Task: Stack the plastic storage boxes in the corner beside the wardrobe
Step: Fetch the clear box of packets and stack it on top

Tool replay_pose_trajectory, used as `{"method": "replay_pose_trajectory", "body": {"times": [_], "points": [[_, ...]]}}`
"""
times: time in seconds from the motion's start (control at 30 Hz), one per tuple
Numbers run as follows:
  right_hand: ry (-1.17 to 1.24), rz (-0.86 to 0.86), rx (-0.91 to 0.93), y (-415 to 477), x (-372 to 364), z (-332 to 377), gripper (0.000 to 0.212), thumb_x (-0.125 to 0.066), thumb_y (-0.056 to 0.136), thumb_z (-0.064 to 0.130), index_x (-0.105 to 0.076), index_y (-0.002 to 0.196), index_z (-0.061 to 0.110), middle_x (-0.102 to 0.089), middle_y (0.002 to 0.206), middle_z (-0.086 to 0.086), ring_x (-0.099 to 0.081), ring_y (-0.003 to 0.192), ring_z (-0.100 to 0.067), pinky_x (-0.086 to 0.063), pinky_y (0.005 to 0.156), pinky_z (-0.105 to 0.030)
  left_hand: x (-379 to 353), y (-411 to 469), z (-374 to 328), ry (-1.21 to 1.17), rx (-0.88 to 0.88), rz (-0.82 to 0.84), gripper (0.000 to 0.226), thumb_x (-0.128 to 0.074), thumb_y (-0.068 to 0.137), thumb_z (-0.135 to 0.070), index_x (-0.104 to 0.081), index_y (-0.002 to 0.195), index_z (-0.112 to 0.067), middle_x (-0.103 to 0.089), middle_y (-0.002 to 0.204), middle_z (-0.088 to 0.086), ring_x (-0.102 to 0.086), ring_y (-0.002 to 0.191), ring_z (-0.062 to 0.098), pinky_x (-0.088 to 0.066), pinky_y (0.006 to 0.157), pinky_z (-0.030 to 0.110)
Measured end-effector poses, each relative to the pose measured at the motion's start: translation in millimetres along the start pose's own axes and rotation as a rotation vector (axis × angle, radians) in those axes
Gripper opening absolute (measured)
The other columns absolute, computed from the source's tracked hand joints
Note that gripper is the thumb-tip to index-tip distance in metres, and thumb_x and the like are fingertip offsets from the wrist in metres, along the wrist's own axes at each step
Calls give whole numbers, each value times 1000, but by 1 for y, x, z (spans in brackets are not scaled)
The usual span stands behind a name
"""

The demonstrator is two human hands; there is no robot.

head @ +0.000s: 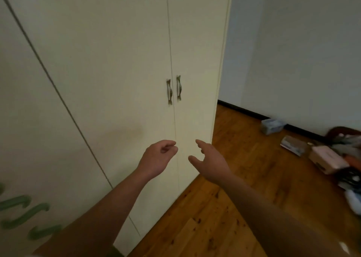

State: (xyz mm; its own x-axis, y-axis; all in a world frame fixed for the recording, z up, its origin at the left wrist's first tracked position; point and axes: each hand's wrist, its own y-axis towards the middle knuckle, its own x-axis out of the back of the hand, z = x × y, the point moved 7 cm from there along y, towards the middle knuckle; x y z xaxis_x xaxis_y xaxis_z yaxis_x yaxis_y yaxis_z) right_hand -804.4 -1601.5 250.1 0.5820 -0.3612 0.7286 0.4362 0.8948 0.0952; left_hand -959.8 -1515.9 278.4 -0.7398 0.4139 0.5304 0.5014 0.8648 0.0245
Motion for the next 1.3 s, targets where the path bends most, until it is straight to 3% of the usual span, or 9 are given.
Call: {"method": "replay_pose_trajectory", "body": {"times": [0.2, 0.53, 0.67, 0.8, 0.93, 1.07, 1.2, 1.3], "points": [[-27, -89, -143, 26, 39, -64, 66, -55, 89, 50, -27, 147, 33, -34, 151, 6, -37, 134, -16, -37, 101, -33, -70, 60, -28, 2, -79, 147, 33, -61, 92, -36, -66, 122, -24, -67, 114, -8, -60, 105, 6, -41, 87, 18], [-101, -257, -363, 91, 118, -138, 66, -58, 89, 45, -28, 146, 33, -34, 151, 5, -37, 134, -16, -41, 101, -35, -172, 180, -89, 16, -261, 390, 35, -56, 94, -39, -61, 127, -26, -62, 119, -9, -56, 104, 6, -41, 80, 16], [-115, -306, -411, 123, 142, -161, 66, -58, 89, 46, -28, 146, 33, -35, 150, 5, -43, 127, -13, -42, 93, -29, -202, 226, -112, 9, -316, 463, 35, -56, 94, -40, -61, 126, -28, -61, 117, -11, -54, 102, 4, -40, 74, 11], [-118, -361, -471, 145, 157, -185, 67, -59, 87, 49, -27, 145, 36, -35, 149, 7, -49, 117, -8, -38, 70, -13, -227, 259, -125, 17, -352, 513, 35, -55, 94, -41, -60, 126, -29, -57, 112, -16, -51, 96, -2, -38, 70, 9], [-119, -391, -529, 160, 166, -209, 68, -59, 85, 51, -27, 144, 38, -35, 149, 6, -45, 127, -15, -48, 91, -32, -251, 282, -134, 20, -373, 562, 33, -55, 94, -41, -60, 126, -30, -56, 107, -19, -49, 89, -9, -36, 68, 8], [-123, -411, -548, 176, 179, -232, 68, -59, 84, 53, -27, 142, 40, -38, 147, 7, -47, 125, -14, -45, 85, -28, -278, 303, -144, 5, -378, 609, 34, -55, 95, -41, -60, 126, -30, -55, 107, -20, -49, 90, -9, -37, 69, 9], [-106, -420, -576, 190, 196, -260, 69, -58, 83, 55, -27, 143, 39, -38, 148, 7, -43, 129, -15, -47, 96, -38, -307, 321, -156, 17, -382, 632, 34, -55, 95, -40, -60, 127, -29, -56, 110, -19, -50, 91, -8, -36, 69, 9], [-105, -432, -568, 202, 215, -288, 68, -59, 85, 51, -28, 144, 37, -38, 148, 6, -43, 130, -15, -47, 98, -39, -337, 340, -170, 26, -374, 643, 34, -55, 95, -38, -59, 128, -27, -59, 118, -12, -54, 101, 1, -39, 73, 12]]}}
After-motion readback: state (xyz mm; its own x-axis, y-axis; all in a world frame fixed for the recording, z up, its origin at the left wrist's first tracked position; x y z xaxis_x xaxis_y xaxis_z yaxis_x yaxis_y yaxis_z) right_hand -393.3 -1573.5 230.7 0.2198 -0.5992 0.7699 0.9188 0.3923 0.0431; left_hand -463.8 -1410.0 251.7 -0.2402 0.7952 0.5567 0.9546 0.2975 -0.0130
